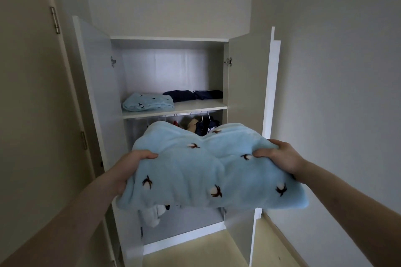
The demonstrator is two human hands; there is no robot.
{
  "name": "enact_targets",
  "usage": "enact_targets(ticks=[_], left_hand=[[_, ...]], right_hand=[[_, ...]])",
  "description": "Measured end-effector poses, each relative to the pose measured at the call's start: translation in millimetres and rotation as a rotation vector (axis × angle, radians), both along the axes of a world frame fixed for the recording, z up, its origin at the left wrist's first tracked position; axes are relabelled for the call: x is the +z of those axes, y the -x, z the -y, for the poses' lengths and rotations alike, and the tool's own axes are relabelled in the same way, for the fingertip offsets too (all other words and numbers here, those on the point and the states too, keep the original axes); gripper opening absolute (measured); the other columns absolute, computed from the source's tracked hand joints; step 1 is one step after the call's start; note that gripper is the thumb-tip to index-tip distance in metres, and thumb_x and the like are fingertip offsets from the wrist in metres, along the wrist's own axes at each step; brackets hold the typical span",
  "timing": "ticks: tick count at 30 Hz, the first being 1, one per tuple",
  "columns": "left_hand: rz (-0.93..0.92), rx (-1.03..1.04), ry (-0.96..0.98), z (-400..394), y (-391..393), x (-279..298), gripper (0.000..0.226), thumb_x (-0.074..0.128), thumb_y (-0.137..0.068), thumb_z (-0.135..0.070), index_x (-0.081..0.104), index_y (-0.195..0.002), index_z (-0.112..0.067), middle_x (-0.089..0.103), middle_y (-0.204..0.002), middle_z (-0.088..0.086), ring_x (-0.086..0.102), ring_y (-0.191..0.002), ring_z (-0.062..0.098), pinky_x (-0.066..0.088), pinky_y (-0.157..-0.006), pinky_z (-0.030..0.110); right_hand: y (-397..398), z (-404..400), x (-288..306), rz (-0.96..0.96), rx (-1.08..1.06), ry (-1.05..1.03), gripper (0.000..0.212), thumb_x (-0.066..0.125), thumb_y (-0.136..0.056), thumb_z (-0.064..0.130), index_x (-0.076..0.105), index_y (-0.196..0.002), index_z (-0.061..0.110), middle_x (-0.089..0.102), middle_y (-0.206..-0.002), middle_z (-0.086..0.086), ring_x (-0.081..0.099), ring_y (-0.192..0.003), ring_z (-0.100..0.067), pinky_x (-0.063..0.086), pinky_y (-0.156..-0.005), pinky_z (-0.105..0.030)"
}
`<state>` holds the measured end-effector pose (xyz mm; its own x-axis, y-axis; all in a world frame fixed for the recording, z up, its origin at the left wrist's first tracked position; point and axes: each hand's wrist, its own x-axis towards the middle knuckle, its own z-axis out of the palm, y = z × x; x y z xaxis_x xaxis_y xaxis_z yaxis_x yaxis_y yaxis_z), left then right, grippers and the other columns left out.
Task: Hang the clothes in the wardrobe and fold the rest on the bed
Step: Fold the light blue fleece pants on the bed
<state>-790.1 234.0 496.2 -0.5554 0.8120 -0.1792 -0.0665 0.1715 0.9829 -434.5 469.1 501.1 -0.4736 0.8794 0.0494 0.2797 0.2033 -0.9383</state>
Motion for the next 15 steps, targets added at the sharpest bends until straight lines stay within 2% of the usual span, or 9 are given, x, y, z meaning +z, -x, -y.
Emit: enact_targets(ticks=[2, 7, 12, 15], left_hand=[[0.023, -0.02, -0.003, -25, 17, 1, 0.056, 0.084, -0.071, -0.034, 0.071, -0.12, -0.01, 0.077, -0.103, 0.022, 0.075, -0.09, 0.043, 0.061, -0.075, 0.049], [-0.005, -0.021, -0.036, -93, 62, 11, 0.053, 0.083, -0.073, -0.031, 0.071, -0.121, -0.01, 0.076, -0.107, 0.022, 0.074, -0.096, 0.044, 0.06, -0.085, 0.054], [-0.05, 0.019, -0.064, -174, 102, 24, 0.052, 0.081, -0.076, -0.029, 0.069, -0.123, -0.01, 0.076, -0.106, 0.022, 0.074, -0.094, 0.044, 0.061, -0.078, 0.051], [-0.073, 0.042, -0.069, -224, 121, 33, 0.05, 0.081, -0.078, -0.028, 0.069, -0.122, -0.009, 0.077, -0.102, 0.021, 0.076, -0.087, 0.042, 0.061, -0.065, 0.043]], right_hand=[[15, -22, 3, 0.002, 0.0, -0.001, 0.053, 0.091, -0.056, 0.043, 0.078, -0.106, 0.03, 0.081, -0.097, 0.005, 0.079, -0.088, -0.021, 0.062, -0.09, -0.046], [57, -90, 12, -0.012, -0.008, -0.022, 0.05, 0.092, -0.062, 0.038, 0.077, -0.108, 0.03, 0.081, -0.096, 0.006, 0.079, -0.086, -0.018, 0.063, -0.087, -0.042], [105, -177, 21, -0.027, 0.017, -0.061, 0.046, 0.091, -0.064, 0.038, 0.078, -0.108, 0.031, 0.081, -0.097, 0.007, 0.078, -0.086, -0.017, 0.062, -0.086, -0.04], [132, -233, 27, -0.044, 0.03, -0.088, 0.045, 0.091, -0.065, 0.038, 0.078, -0.107, 0.032, 0.081, -0.096, 0.008, 0.078, -0.084, -0.015, 0.061, -0.08, -0.036]])
